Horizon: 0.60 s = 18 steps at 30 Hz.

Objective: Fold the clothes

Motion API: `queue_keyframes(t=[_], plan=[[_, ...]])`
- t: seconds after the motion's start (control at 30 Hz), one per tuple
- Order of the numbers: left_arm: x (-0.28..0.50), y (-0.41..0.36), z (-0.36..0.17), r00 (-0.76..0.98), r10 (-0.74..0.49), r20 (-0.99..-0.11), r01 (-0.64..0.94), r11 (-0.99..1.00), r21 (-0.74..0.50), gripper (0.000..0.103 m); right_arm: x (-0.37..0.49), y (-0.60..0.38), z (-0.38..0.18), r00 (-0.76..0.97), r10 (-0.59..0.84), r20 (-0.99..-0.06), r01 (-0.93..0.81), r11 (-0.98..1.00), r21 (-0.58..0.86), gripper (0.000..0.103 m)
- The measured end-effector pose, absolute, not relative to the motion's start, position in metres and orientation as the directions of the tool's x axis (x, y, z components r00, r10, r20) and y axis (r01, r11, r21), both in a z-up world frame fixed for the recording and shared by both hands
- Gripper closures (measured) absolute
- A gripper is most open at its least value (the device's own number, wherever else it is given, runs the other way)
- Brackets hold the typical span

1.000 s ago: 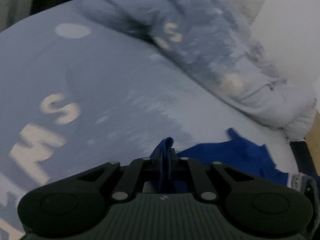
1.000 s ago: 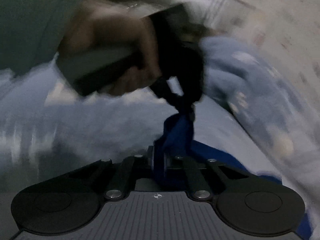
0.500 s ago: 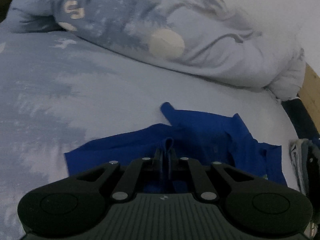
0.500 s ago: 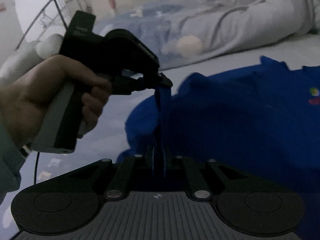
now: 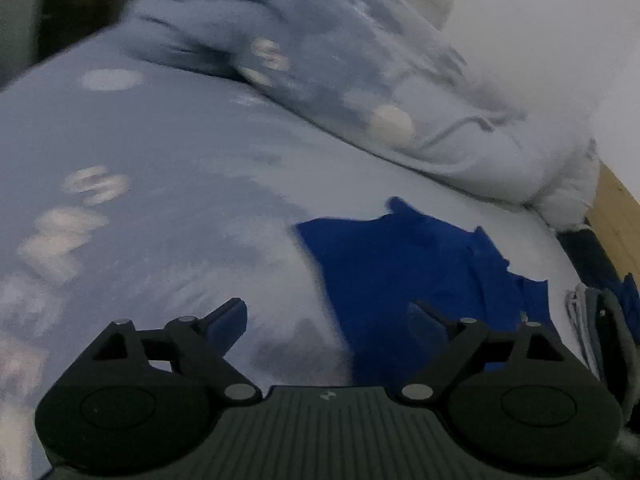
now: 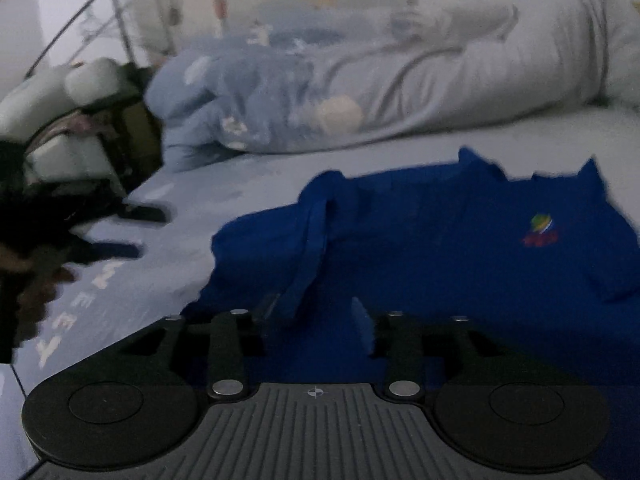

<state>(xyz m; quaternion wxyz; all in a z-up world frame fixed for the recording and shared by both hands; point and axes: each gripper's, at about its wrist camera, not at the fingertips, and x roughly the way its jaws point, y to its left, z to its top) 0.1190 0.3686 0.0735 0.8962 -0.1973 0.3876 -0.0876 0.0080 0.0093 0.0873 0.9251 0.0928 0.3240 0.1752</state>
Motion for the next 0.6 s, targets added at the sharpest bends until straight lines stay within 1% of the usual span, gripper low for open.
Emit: queue_keyframes(t=[0.07,0.1,0.2,0.27,0.33,0.37,0.47,0.5,0.53,0.57,0.6], plan=[[0.07,0.389,0.085,0.703,-0.281,-0.654,-0.046,0.899,-0.436,0.008,-0.005,-0.002,0.1,0.703,0.445,-0.555,-0.328,0.895,0.302,0.05],[0.044,0.398,0.091,0.711,-0.267,-0.651,-0.072,0.893,-0.445,0.006,-0.019,-0.004,0.105,0.675,0.492,-0.55,-0.379,0.871,0.313,0.048],[-0.029,0.411,0.114,0.732,-0.226,-0.643,-0.137,0.875,-0.464,0.005,-0.07,-0.002,0.113,0.537,0.633,-0.558,-0.574,0.759,0.309,0.047],[-0.074,0.413,0.133,0.752,-0.199,-0.629,-0.173,0.86,-0.479,0.004,-0.102,0.008,0.11,0.433,0.697,-0.572,-0.694,0.663,0.282,0.046],[-0.118,0.414,0.15,0.77,-0.184,-0.61,-0.197,0.841,-0.503,0.002,-0.124,0.023,0.101,0.37,0.702,-0.608,-0.765,0.601,0.229,0.046],[-0.138,0.413,0.158,0.779,-0.175,-0.602,-0.21,0.832,-0.513,0.0,-0.133,0.03,0.095,0.354,0.694,-0.626,-0.788,0.582,0.2,0.046],[-0.18,0.407,0.169,0.791,-0.167,-0.589,-0.225,0.816,-0.533,0.0,-0.141,0.046,0.08,0.419,0.619,-0.664,-0.76,0.64,0.117,0.046],[-0.193,0.402,0.169,0.787,-0.181,-0.589,-0.228,0.803,-0.55,0.0,-0.141,0.048,0.078,0.431,0.606,-0.668,-0.741,0.66,0.121,0.046],[-0.197,0.397,0.166,0.783,-0.193,-0.591,-0.228,0.795,-0.562,0.0,-0.14,0.05,0.075,0.416,0.61,-0.674,-0.733,0.663,0.148,0.05],[-0.206,0.392,0.162,0.779,-0.203,-0.593,-0.233,0.785,-0.575,0.0,-0.14,0.053,0.072,0.389,0.617,-0.684,-0.738,0.653,0.17,0.057],[-0.211,0.386,0.156,0.771,-0.22,-0.597,-0.235,0.774,-0.588,0.0,-0.143,0.057,0.07,0.375,0.615,-0.693,-0.747,0.644,0.168,0.082]])
